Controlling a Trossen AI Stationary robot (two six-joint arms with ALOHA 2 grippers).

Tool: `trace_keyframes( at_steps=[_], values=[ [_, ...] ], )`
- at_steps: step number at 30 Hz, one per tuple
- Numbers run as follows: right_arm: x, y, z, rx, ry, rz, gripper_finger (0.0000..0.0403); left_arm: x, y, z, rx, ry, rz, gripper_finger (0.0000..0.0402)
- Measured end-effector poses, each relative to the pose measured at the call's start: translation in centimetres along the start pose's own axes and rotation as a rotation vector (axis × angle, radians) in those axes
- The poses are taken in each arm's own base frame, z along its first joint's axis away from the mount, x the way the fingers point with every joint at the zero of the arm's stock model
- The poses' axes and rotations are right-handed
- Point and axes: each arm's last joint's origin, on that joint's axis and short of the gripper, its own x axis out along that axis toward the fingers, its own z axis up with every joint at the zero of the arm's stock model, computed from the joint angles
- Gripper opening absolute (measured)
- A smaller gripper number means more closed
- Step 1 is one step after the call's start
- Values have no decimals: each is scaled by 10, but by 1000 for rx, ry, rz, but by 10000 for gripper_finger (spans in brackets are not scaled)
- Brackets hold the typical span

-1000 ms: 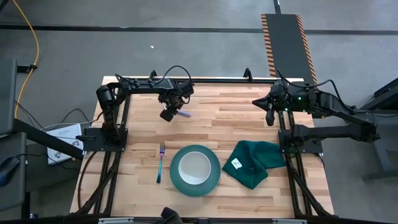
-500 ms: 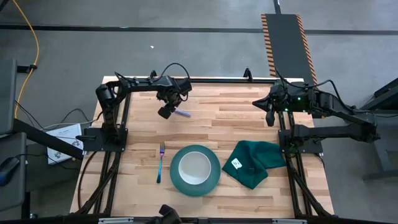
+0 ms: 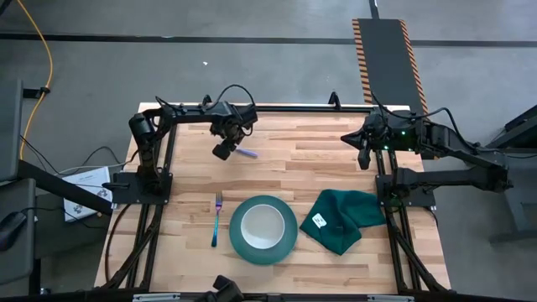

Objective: Set table place
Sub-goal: Place the purple fork inside the white bowl

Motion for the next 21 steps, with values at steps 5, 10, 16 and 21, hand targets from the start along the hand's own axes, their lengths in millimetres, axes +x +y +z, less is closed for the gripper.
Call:
trace_keyframes(
  at_steps=[5,10,16,21],
  values=[
    [0,0,0,-2,-4,-9,0,9,2,-1,-8,40,-7,101],
    [0,0,0,-2,-4,-10,0,12,7,1,-14,35,28,101],
    [4,0,0,-2,9,-12,0,12,7,2,-14,14,25,101],
    [4,0,0,-2,9,-12,0,12,6,2,-14,8,14,101]
  ],
)
